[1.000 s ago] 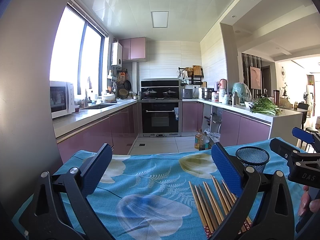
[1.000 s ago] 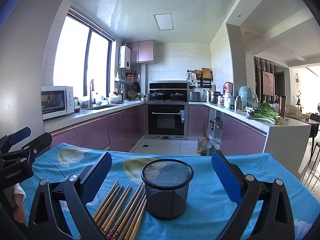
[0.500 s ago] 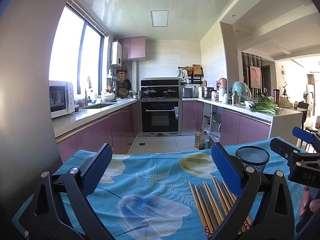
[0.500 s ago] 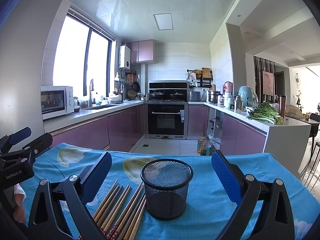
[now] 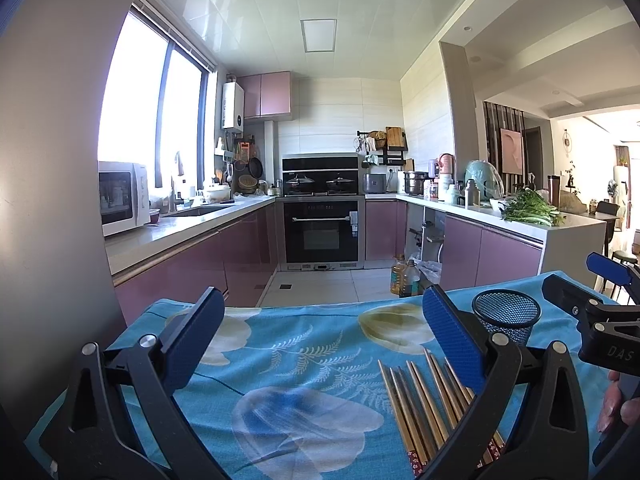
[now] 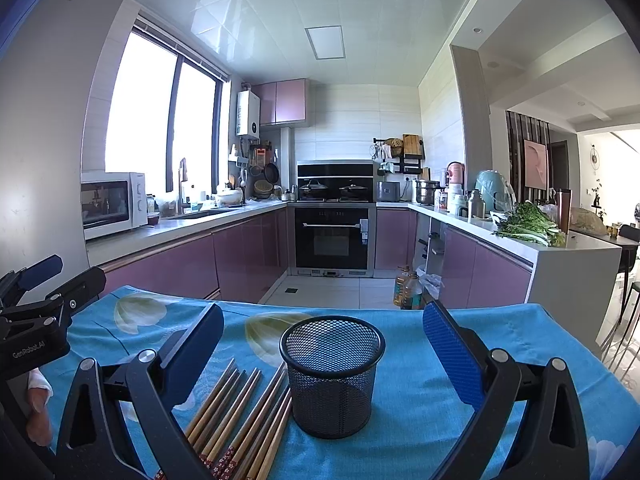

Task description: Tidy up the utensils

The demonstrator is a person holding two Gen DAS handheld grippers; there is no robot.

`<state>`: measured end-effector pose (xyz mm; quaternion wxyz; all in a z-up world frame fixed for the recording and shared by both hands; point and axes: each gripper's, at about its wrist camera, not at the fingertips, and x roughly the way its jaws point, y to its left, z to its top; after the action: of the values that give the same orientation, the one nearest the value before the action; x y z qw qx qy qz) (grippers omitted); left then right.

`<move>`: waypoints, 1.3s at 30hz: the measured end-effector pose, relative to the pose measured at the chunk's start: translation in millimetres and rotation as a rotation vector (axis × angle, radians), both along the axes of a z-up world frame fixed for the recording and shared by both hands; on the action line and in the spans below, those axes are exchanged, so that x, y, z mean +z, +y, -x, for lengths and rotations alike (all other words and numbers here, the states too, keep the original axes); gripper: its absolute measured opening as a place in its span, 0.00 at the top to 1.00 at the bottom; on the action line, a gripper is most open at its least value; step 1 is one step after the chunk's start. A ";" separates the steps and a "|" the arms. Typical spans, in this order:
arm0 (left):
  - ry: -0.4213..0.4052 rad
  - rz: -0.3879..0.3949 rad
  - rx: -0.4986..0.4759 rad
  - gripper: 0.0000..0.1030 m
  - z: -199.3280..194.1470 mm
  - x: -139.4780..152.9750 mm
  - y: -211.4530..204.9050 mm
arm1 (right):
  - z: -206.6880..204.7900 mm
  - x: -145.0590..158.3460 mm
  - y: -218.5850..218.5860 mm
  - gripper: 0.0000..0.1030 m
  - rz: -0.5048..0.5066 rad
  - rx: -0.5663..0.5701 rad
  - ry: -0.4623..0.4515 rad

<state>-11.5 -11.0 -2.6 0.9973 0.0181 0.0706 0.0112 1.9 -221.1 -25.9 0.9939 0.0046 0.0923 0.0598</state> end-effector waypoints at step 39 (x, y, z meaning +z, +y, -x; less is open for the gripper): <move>0.019 -0.008 0.010 0.05 2.7 -0.3 -1.7 | 2.6 1.0 -1.3 0.06 -0.002 0.000 0.001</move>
<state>-14.2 -12.7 -2.9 0.9964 0.0217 0.0802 0.0162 -0.7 -222.4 -24.8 0.9939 0.0057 0.0927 0.0596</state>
